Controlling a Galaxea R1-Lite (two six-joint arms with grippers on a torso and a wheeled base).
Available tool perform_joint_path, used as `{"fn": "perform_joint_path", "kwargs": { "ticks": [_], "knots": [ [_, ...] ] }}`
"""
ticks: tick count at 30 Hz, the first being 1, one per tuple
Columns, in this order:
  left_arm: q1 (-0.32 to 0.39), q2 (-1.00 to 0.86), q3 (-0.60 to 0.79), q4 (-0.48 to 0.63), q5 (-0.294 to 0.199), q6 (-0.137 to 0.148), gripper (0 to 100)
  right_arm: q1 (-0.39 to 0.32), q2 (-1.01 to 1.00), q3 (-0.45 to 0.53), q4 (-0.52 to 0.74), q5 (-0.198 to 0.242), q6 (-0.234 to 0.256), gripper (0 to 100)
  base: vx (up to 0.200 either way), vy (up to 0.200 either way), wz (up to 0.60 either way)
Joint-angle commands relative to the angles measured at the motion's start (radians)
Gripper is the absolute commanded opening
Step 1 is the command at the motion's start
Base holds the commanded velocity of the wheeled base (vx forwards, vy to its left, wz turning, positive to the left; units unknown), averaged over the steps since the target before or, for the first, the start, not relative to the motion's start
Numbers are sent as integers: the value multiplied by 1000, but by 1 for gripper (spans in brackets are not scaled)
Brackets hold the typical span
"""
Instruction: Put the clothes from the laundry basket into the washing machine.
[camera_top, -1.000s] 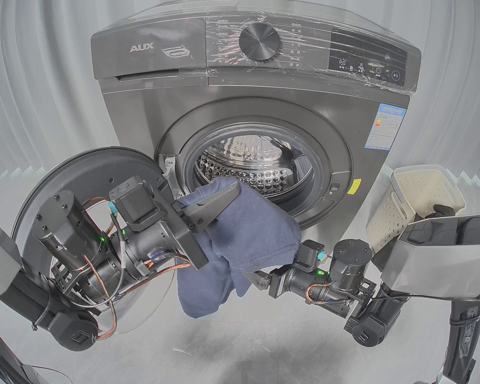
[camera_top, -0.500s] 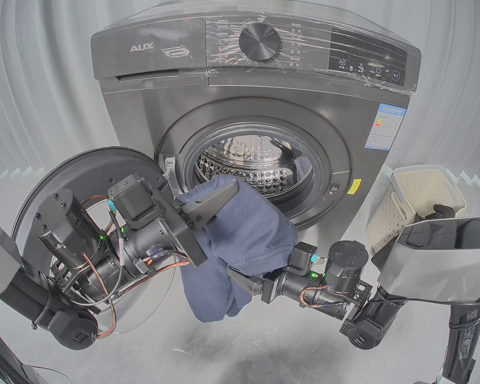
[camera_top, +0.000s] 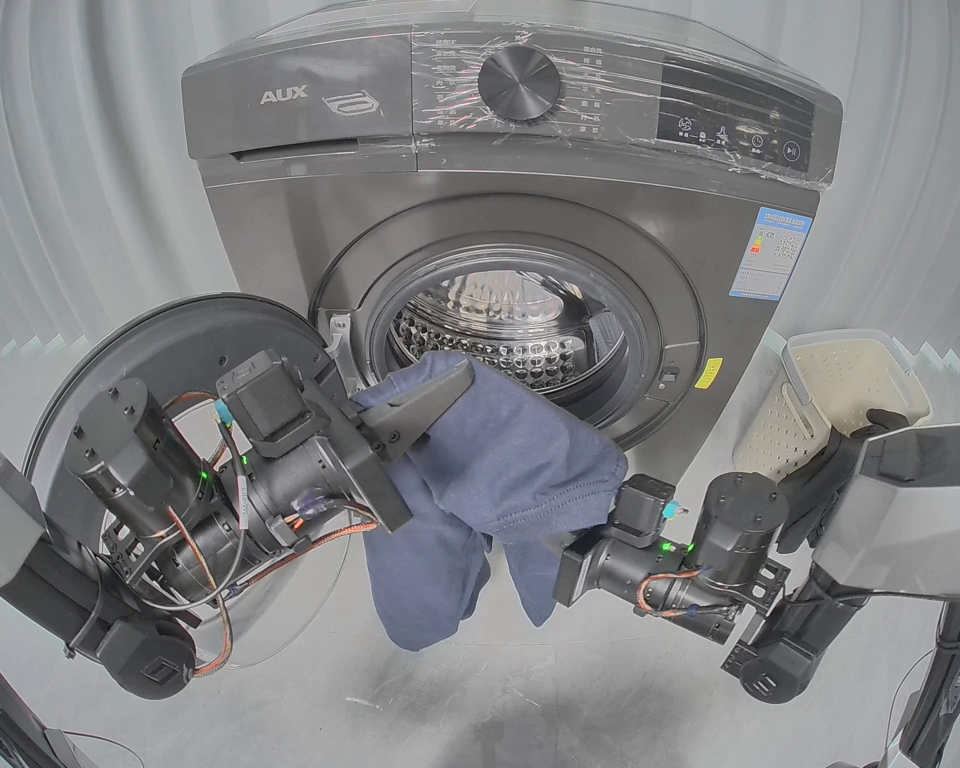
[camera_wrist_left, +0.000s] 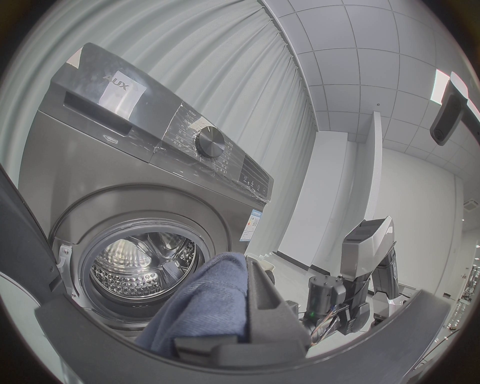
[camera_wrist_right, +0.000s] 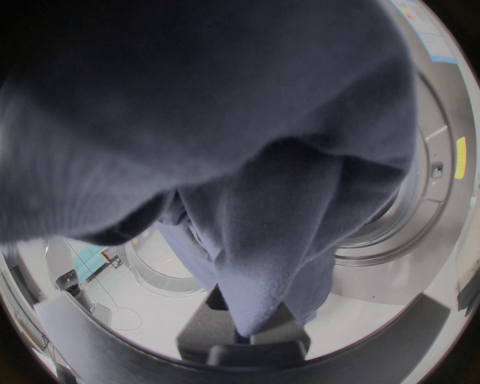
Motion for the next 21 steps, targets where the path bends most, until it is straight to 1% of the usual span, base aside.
{"fn": "perform_joint_path", "kwargs": {
  "ticks": [1,2,3,4,6,9,12,13,14,15,17,18,19,21],
  "knots": [
    [1,5,3,0,1,-5,0,-34,-120,76,3,-71,-13,0,0,0,0],
    [1,6,3,0,1,-5,0,-58,-138,83,3,-92,-15,0,0,0,0],
    [3,6,4,0,1,-5,0,-73,-155,87,3,-100,-15,0,0,0,0],
    [3,6,4,0,1,-5,0,-77,-155,88,3,-100,-18,0,0,0,0],
    [6,8,7,0,1,-6,0,-113,-210,100,5,-98,-18,0,0,0,0],
    [-2,13,19,0,3,-8,0,-113,-271,119,5,-94,-18,0,0,0,0],
    [-19,16,42,0,3,-23,0,-101,-321,146,3,-69,-19,0,0,0,0],
    [-27,20,56,1,3,-25,0,-98,-331,159,3,-58,-24,0,0,0,0],
    [-27,20,56,1,3,-25,0,-98,-331,159,3,-58,-24,0,0,0,0],
    [-31,34,62,0,4,-25,0,-101,-350,188,3,-39,-39,0,0,0,0],
    [-33,57,58,1,4,-25,0,-109,-370,220,3,-5,-53,0,0,0,0],
    [-34,62,58,1,4,-23,0,-109,-373,223,3,1,-55,0,0,0,0],
    [-43,88,49,1,6,-25,0,-110,-396,251,3,32,-59,0,0,0,0],
    [-50,118,47,1,4,-25,0,-110,-413,257,3,46,-59,0,0,0,0]
  ]
}}
